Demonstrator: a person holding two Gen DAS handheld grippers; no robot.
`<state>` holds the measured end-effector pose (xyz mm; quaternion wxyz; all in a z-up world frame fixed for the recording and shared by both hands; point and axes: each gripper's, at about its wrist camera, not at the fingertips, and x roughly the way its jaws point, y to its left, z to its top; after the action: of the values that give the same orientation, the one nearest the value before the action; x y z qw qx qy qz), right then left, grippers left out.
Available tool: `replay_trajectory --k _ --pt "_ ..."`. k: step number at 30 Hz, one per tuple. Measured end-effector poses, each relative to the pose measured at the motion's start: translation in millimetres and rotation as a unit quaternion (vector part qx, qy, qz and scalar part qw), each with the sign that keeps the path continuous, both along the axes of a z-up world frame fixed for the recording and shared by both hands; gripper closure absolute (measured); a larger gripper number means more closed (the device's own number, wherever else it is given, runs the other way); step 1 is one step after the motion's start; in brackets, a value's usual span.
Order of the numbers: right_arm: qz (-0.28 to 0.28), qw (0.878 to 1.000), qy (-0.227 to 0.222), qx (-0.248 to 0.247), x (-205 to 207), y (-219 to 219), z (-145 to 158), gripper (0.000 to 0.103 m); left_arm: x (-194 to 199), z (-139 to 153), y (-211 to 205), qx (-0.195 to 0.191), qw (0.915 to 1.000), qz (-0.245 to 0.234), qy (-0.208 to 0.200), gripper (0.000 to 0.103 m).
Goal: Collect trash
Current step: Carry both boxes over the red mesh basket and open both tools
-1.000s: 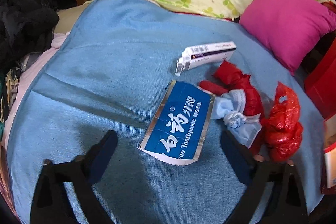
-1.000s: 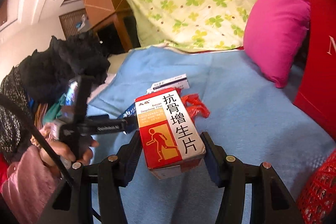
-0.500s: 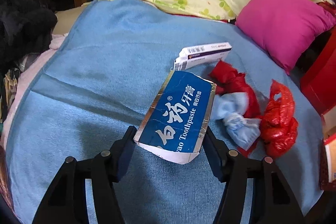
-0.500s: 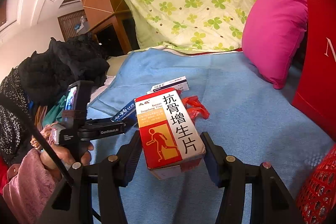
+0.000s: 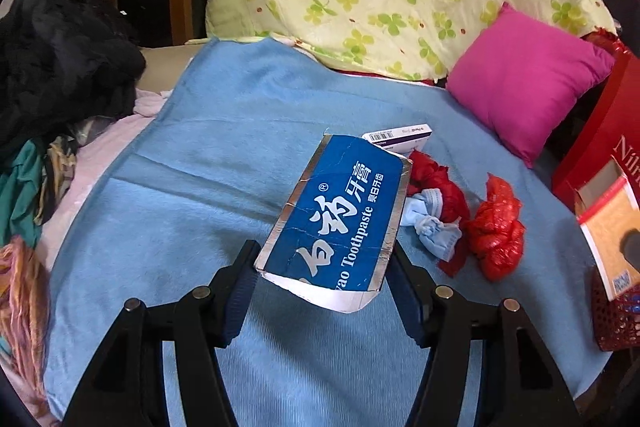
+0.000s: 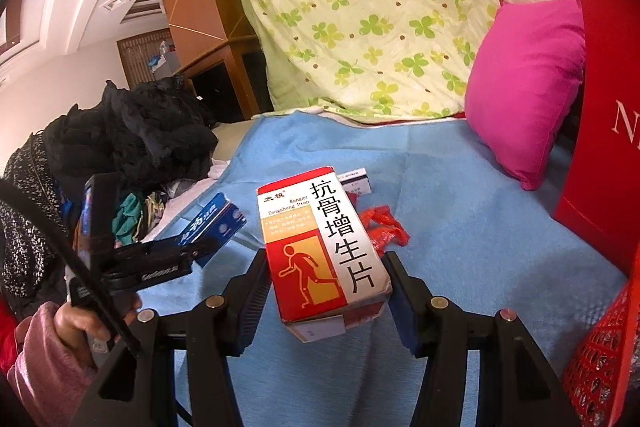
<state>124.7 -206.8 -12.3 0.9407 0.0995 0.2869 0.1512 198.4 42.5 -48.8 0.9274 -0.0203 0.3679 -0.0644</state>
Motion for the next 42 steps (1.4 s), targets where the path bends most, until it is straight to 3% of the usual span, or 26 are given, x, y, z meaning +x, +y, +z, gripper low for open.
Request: replay_trajectory --k 4,11,22,31,42 --pt "-0.001 1.0 -0.013 0.0 -9 3 7 0.045 -22 11 -4 0.028 0.9994 0.011 -0.016 0.039" --pt "-0.01 0.999 -0.039 0.002 -31 1 22 0.045 -72 32 -18 0.031 0.9978 0.024 -0.053 0.039" --pt "-0.036 0.995 -0.09 0.027 -77 -26 47 0.045 -127 76 -63 0.054 0.9934 -0.003 -0.102 0.039" --pt "-0.087 0.986 -0.131 0.05 -120 -64 59 0.045 -157 110 -95 0.068 0.9872 -0.028 -0.142 0.039" --pt "-0.128 0.977 -0.148 0.081 -147 -107 62 0.045 -179 129 -124 0.079 0.9824 -0.043 -0.164 0.039"
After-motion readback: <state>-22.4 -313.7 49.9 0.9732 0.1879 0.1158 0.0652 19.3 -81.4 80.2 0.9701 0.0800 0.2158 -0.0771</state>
